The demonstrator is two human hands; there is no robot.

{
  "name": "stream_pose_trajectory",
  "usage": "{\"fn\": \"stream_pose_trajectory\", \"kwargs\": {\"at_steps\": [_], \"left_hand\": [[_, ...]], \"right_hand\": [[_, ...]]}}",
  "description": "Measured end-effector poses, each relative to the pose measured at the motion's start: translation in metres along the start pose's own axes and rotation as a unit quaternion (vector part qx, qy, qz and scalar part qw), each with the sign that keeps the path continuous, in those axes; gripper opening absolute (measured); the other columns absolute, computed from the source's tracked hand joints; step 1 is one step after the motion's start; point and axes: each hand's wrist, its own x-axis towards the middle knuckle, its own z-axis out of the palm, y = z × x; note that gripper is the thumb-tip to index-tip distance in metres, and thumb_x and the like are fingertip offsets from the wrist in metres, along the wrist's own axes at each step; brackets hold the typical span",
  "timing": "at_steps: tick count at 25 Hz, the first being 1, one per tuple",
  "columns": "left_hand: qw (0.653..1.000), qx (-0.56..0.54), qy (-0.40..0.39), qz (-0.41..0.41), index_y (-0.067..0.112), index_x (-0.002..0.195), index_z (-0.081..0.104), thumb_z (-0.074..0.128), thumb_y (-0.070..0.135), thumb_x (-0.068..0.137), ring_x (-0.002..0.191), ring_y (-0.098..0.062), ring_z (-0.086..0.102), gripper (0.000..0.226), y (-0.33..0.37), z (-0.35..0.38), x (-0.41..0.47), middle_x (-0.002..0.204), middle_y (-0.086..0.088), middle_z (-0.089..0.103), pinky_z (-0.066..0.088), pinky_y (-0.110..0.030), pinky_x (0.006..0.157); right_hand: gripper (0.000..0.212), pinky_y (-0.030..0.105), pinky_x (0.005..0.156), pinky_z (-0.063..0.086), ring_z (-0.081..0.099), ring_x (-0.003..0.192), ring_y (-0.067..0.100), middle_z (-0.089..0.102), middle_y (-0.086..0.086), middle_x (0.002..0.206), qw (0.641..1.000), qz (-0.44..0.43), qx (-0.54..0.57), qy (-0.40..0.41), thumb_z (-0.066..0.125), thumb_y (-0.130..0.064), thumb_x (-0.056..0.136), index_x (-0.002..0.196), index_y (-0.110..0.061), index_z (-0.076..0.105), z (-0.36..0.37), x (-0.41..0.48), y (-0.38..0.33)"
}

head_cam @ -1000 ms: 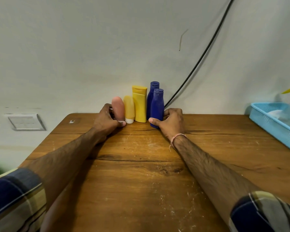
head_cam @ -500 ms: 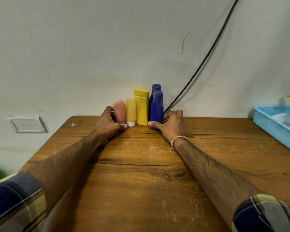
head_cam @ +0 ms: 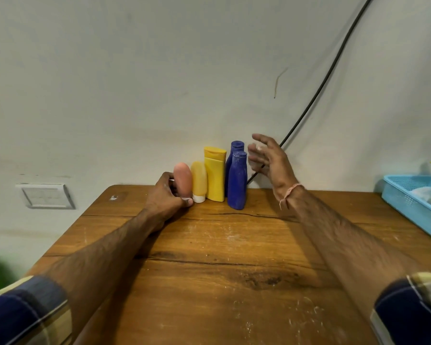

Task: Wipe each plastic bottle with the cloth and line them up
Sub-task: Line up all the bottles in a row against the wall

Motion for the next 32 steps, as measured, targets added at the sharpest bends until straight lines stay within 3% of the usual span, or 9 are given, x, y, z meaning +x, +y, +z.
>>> {"fn": "stream_pose_trajectory", "kwargs": {"at_steps": [3, 5, 8, 11, 13, 16, 20, 27, 32], "left_hand": [[1.0, -0.002, 0.004, -0.001, 0.02, 0.13, 0.048, 0.092, 0.016, 0.07, 0.1, -0.017, 0.06, 0.074, 0.0, 0.0, 0.0, 0.115, 0.002, 0.058, 0.051, -0.024, 0.074], [1.0, -0.01, 0.003, -0.005, 0.019, 0.131, 0.048, 0.092, 0.016, 0.07, 0.098, -0.015, 0.06, 0.075, 0.001, 0.0, -0.001, 0.115, 0.001, 0.059, 0.053, -0.026, 0.076], [1.0, -0.012, 0.0, -0.005, 0.02, 0.131, 0.047, 0.091, 0.016, 0.072, 0.097, -0.014, 0.06, 0.074, 0.002, -0.001, -0.002, 0.114, 0.002, 0.058, 0.053, -0.024, 0.073], [1.0, -0.01, -0.003, -0.005, 0.02, 0.134, 0.046, 0.091, 0.019, 0.072, 0.103, -0.019, 0.061, 0.077, 0.002, -0.002, -0.003, 0.117, 0.0, 0.058, 0.055, -0.027, 0.077], [1.0, -0.012, -0.003, -0.007, 0.021, 0.134, 0.046, 0.091, 0.02, 0.072, 0.104, -0.02, 0.06, 0.077, 0.002, -0.002, -0.003, 0.118, 0.0, 0.058, 0.056, -0.031, 0.081], [1.0, -0.011, -0.006, -0.01, 0.022, 0.133, 0.045, 0.091, 0.021, 0.071, 0.107, -0.022, 0.06, 0.076, 0.002, -0.002, -0.003, 0.119, -0.001, 0.058, 0.058, -0.036, 0.087], [1.0, -0.004, -0.005, -0.01, 0.022, 0.131, 0.046, 0.091, 0.023, 0.071, 0.108, -0.023, 0.061, 0.076, 0.001, -0.002, -0.003, 0.12, -0.002, 0.058, 0.058, -0.042, 0.092], [1.0, -0.005, 0.002, -0.01, 0.023, 0.129, 0.046, 0.091, 0.022, 0.071, 0.108, -0.023, 0.06, 0.074, 0.002, -0.002, -0.004, 0.122, -0.002, 0.058, 0.058, -0.041, 0.091], [1.0, -0.01, 0.0, -0.011, 0.021, 0.133, 0.046, 0.091, 0.022, 0.071, 0.109, -0.024, 0.06, 0.077, 0.002, -0.002, -0.004, 0.122, -0.003, 0.059, 0.057, -0.038, 0.089]], "right_hand": [[0.039, 0.041, 0.1, 0.044, 0.054, 0.12, 0.02, 0.059, -0.001, 0.134, 0.991, -0.027, -0.095, -0.087, 0.036, -0.038, 0.101, 0.118, -0.032, 0.07, 0.001, 0.017, -0.026], [0.05, 0.042, 0.102, 0.042, 0.051, 0.123, 0.02, 0.059, -0.001, 0.135, 0.981, -0.015, -0.146, -0.126, 0.027, -0.048, 0.104, 0.116, -0.029, 0.072, 0.007, 0.02, -0.031], [0.063, 0.046, 0.104, 0.046, 0.054, 0.123, 0.025, 0.059, 0.005, 0.134, 0.978, -0.007, -0.18, -0.109, 0.016, -0.054, 0.103, 0.126, -0.022, 0.066, 0.017, 0.018, -0.027], [0.051, 0.043, 0.104, 0.048, 0.057, 0.12, 0.021, 0.062, 0.001, 0.13, 0.974, -0.036, -0.206, -0.083, 0.027, -0.047, 0.105, 0.125, -0.021, 0.066, 0.017, 0.018, -0.024], [0.03, 0.041, 0.102, 0.051, 0.059, 0.114, 0.016, 0.065, -0.004, 0.119, 0.971, -0.057, -0.227, -0.056, 0.044, -0.029, 0.104, 0.119, -0.021, 0.069, 0.011, 0.024, -0.023], [0.026, 0.039, 0.096, 0.054, 0.06, 0.113, 0.019, 0.066, -0.004, 0.116, 0.971, -0.05, -0.228, -0.051, 0.051, -0.011, 0.101, 0.113, -0.021, 0.071, 0.003, 0.032, -0.025], [0.023, 0.037, 0.091, 0.056, 0.06, 0.11, 0.021, 0.067, -0.002, 0.113, 0.964, -0.058, -0.247, -0.079, 0.056, -0.008, 0.097, 0.112, -0.016, 0.072, 0.007, 0.034, -0.033], [0.023, 0.034, 0.082, 0.06, 0.066, 0.101, 0.022, 0.07, 0.008, 0.108, 0.977, -0.02, -0.208, -0.029, 0.063, -0.005, 0.093, 0.111, -0.015, 0.073, 0.003, 0.038, -0.036], [0.025, 0.026, 0.077, 0.059, 0.065, 0.098, 0.018, 0.069, 0.007, 0.11, 0.97, -0.034, -0.24, -0.018, 0.062, -0.006, 0.094, 0.116, -0.014, 0.07, -0.016, 0.032, -0.034]]}}
